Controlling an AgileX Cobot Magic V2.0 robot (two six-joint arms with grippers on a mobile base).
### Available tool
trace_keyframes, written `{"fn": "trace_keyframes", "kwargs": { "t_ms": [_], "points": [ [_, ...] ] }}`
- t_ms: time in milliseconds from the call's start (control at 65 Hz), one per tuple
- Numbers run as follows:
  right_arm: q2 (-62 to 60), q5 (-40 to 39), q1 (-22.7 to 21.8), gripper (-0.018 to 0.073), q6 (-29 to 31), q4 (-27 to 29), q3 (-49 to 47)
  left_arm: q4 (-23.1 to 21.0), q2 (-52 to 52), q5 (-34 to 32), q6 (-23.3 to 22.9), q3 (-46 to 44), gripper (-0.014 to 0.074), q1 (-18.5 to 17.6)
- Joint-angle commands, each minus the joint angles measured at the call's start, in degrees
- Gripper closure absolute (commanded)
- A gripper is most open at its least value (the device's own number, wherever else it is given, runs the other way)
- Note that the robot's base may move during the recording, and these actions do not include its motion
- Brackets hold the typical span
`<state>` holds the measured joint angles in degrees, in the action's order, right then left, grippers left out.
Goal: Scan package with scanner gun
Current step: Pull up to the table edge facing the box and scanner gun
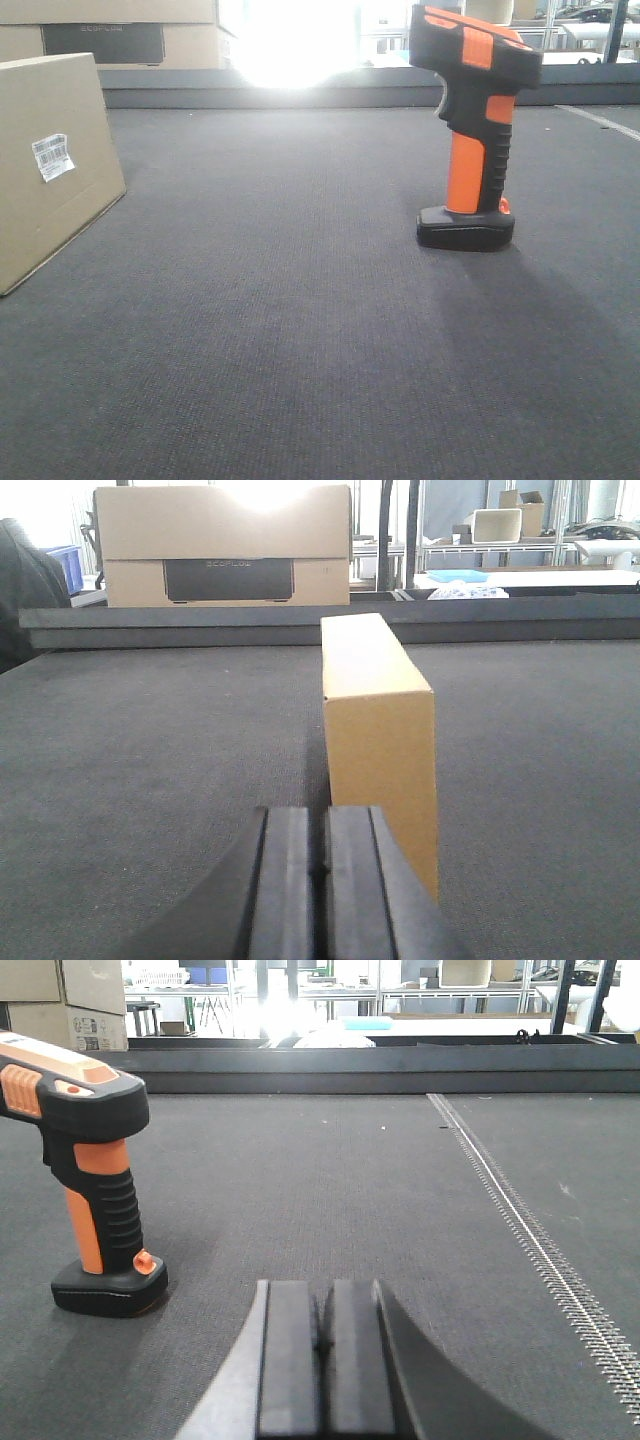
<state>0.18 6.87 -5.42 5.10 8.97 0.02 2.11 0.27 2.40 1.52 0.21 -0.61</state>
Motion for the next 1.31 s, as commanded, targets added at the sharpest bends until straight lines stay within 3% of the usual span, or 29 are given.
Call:
{"fn": "trace_keyframes", "kwargs": {
  "t_ms": [0, 292, 630, 753, 815, 892, 969, 1107, 1169, 1292],
  "points": [
    [-0.18, -1.31, -0.08, 0.0712, 0.01, -0.37, -0.02, -0.43, -0.27, -0.92, -0.18, -0.21, 0.0707, -0.36],
    [-0.18, -2.26, -0.08, 0.0712, 0.01, -0.37, -0.02, 0.14, -0.27, -2.04, -0.18, -0.21, 0.0707, -0.36],
    [-0.18, -10.87, -0.08, 0.0712, 0.01, -0.37, -0.02, 0.14, -0.27, -12.55, -0.18, -0.21, 0.0707, -0.36],
    [-0.18, -12.88, -0.08, 0.0712, 0.01, -0.37, -0.02, -4.02, -0.27, -19.29, -0.18, -0.21, 0.0707, -0.36],
    [-0.18, -12.88, -0.08, 0.0712, 0.01, -0.37, -2.55, -7.32, -0.27, -19.68, -0.18, -0.64, 0.0707, -0.36],
    [-0.18, -11.16, -0.08, 0.0712, 0.01, -0.37, -7.93, -7.93, -0.27, -19.68, -0.18, -3.55, 0.0707, -0.36],
    [-0.18, -8.95, -0.08, 0.0712, 0.01, -0.37, -12.57, -7.93, -0.27, -16.91, -0.18, -7.99, 0.0707, -0.36],
    [4.12, -2.68, -0.08, 0.0697, 0.01, -0.37, -21.68, -7.93, 3.17, -2.4, -0.18, -20.34, 0.0707, -0.36],
    [7.41, -0.27, -0.08, 0.0625, 0.01, -0.37, -25.08, -7.93, 6.71, 3.54, -0.18, -26.38, 0.0703, -0.36],
    [13.4, 2.42, -0.08, 0.0349, 0.01, -0.37, -29.83, -7.83, 13.44, 9.78, -0.18, -34.46, 0.058, -0.36]
  ]
}}
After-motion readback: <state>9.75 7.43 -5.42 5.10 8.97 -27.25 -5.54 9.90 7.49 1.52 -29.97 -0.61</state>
